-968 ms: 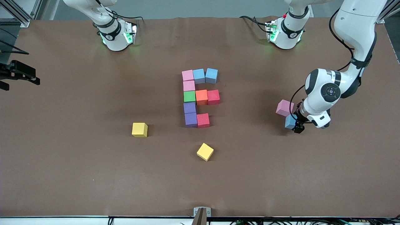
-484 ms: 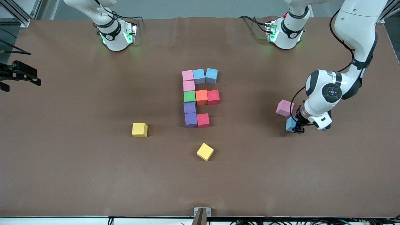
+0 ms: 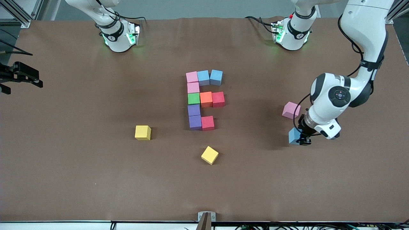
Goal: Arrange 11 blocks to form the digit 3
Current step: 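Carry the blue cube to the group with the left gripper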
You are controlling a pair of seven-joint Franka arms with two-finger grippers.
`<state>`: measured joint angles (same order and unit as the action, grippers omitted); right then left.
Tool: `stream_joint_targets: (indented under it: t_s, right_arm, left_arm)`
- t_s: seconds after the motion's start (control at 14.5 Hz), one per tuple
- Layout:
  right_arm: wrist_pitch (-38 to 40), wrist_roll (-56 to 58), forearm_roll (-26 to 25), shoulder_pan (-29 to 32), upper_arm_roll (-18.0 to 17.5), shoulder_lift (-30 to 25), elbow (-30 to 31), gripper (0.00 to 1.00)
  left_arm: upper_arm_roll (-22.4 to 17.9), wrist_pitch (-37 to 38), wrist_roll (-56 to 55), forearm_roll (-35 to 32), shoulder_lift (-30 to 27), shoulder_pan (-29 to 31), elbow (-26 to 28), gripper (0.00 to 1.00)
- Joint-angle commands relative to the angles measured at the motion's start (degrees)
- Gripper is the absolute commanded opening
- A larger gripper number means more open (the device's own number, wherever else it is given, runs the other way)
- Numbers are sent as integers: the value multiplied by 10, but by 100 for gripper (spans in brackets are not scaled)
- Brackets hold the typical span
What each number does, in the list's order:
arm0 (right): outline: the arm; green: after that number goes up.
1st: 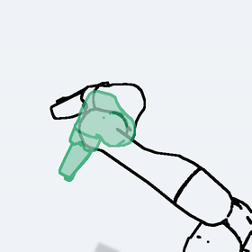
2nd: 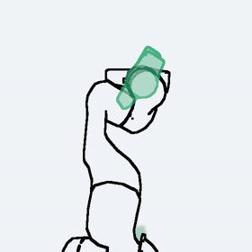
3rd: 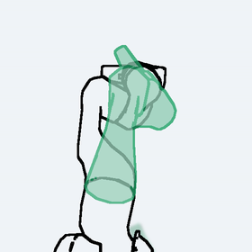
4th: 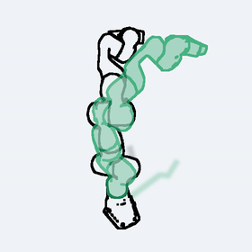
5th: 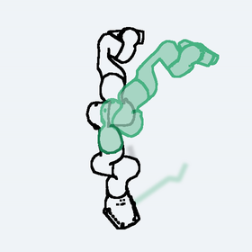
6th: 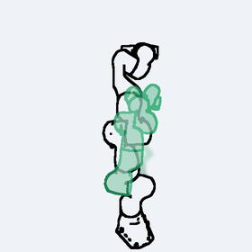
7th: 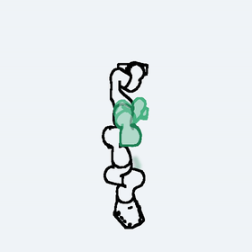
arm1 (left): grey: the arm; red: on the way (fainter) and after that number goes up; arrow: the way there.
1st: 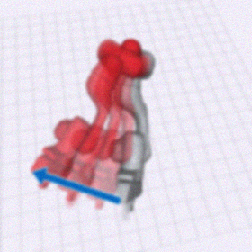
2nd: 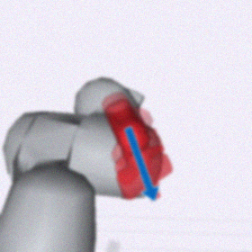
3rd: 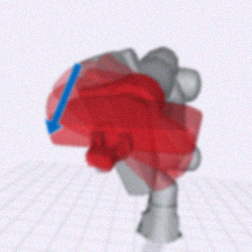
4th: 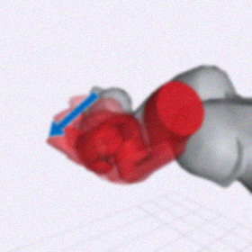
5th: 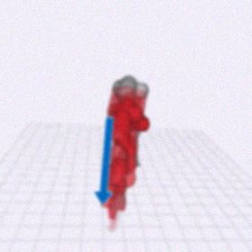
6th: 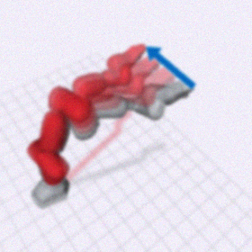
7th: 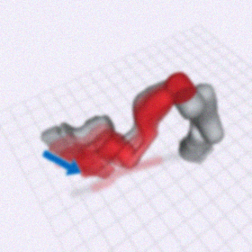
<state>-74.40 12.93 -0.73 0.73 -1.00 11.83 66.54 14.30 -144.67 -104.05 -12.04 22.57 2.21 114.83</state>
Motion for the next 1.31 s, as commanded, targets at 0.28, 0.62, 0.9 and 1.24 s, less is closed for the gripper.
stream_joint_targets:
  t_s: [0.28, 0.62, 0.9, 1.24]
  right_arm:
    - [7, 4, -5, 7, -11, -30, 31, 100]
    - [-10, 4, -4, 2, -11, -83, 103, 100]
    - [-49, 4, -3, -4, -10, -138, 176, 100]
    - [-52, 4, -3, -6, -8, -155, 193, 100]
  left_arm:
    - [-1, 18, -201, 8, 43, -137, -46, 27]
    - [-3, 64, -315, 4, 108, -229, -121, 27]
    - [-7, 71, -360, 1, 161, -276, -174, 27]
    - [-15, 72, -385, 3, 214, -314, -221, 27]
